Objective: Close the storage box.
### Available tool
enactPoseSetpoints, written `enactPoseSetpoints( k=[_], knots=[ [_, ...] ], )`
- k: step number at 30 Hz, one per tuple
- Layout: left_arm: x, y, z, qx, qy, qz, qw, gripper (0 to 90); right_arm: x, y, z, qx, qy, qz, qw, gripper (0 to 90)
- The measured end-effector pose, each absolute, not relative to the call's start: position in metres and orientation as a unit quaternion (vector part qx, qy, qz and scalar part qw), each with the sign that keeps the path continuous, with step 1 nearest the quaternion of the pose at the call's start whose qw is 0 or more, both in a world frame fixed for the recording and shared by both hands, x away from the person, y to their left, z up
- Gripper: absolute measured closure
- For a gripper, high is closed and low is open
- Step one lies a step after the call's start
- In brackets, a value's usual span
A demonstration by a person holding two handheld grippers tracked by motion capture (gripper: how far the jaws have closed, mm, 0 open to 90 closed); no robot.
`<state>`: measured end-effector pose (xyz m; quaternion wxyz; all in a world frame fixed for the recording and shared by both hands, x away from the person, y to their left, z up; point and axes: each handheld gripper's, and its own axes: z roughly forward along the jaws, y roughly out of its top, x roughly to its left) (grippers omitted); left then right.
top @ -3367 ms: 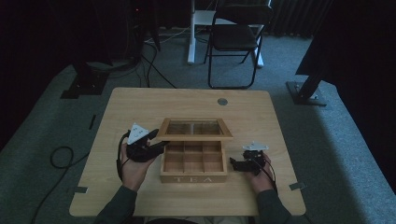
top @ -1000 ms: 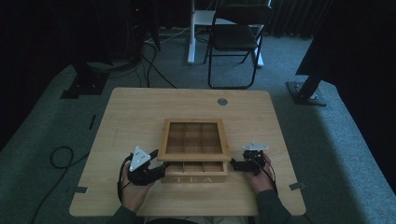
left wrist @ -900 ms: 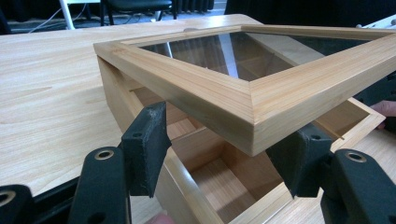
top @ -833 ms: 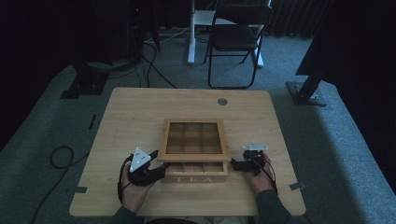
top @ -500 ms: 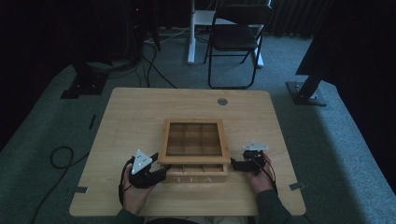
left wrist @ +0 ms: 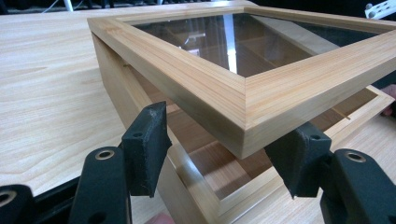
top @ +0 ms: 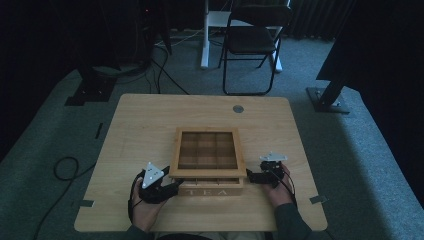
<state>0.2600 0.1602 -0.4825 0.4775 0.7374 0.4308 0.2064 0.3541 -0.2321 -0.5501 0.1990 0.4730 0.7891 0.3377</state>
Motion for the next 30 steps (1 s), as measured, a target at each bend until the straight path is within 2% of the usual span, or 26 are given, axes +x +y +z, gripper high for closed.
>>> enactPoseSetpoints(
  k=[30],
  knots=[
    [0.253,0.16,-0.497,0.741,0.445,0.204,0.46,39.9,0.354,-0.232,-0.55,0.473,0.789,0.338,0.199,11.6]
  ],
)
